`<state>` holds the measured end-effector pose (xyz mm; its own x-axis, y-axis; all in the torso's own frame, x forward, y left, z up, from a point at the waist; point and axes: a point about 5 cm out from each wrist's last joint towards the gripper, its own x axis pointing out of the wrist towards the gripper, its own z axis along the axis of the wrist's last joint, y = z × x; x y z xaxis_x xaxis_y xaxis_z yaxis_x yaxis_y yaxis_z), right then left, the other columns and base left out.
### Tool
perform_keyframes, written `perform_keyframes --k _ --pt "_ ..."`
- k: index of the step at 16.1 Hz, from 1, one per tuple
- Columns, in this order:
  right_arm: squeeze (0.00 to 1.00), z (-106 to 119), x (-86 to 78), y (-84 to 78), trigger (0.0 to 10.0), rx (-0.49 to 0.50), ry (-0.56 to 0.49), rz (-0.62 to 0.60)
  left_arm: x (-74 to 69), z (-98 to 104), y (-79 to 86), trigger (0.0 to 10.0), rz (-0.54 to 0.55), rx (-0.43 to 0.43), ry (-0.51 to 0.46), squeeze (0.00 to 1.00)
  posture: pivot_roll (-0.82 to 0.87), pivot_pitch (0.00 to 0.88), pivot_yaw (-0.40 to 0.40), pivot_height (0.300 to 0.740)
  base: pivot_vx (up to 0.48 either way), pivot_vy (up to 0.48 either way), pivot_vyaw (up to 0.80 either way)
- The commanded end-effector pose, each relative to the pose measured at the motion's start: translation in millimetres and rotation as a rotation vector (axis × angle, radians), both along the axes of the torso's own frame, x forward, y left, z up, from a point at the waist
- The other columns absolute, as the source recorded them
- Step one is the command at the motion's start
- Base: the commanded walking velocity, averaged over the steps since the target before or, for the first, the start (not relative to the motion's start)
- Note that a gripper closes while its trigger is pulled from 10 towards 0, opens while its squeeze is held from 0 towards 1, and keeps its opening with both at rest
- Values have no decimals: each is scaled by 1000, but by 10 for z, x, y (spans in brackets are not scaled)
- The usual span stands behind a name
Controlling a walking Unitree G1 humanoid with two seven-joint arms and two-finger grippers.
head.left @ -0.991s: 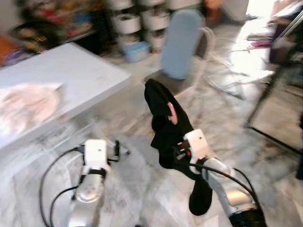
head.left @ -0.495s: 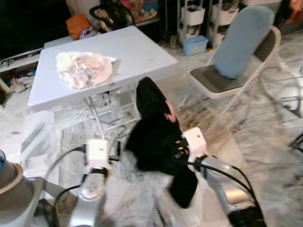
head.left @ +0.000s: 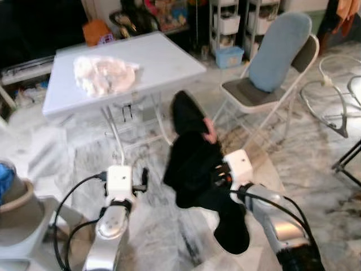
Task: Hang hanger
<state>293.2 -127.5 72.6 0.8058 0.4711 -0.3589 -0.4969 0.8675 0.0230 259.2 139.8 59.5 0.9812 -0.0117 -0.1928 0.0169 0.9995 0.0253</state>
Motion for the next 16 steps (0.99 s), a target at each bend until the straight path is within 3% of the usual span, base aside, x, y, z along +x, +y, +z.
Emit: perform_keyframes --k 1,4,9,12,16 --pt "0 123 25 97 10000 27 -53 38 6 19 65 10000 14 8 -4 0 -73 0 84 740 0 0 0" --pt "0 142 -9 104 10000 23 -49 98 26 -6 92 10000 7 28 13 0 -86 0 87 740 0 0 0" --pt "0 373 -158 56 10000 47 -16 380 134 42 18 10000 -214 129 -7 0 -108 0 85 740 0 0 0" --pt "0 553 -203 -51 10000 4 -34 493 216 45 -70 10000 -306 210 -27 0 -123 0 86 740 0 0 0" --pt "0 786 -364 -126 10000 -2 -12 642 312 88 -236 10000 -357 189 -82 0 -147 0 90 740 0 0 0"
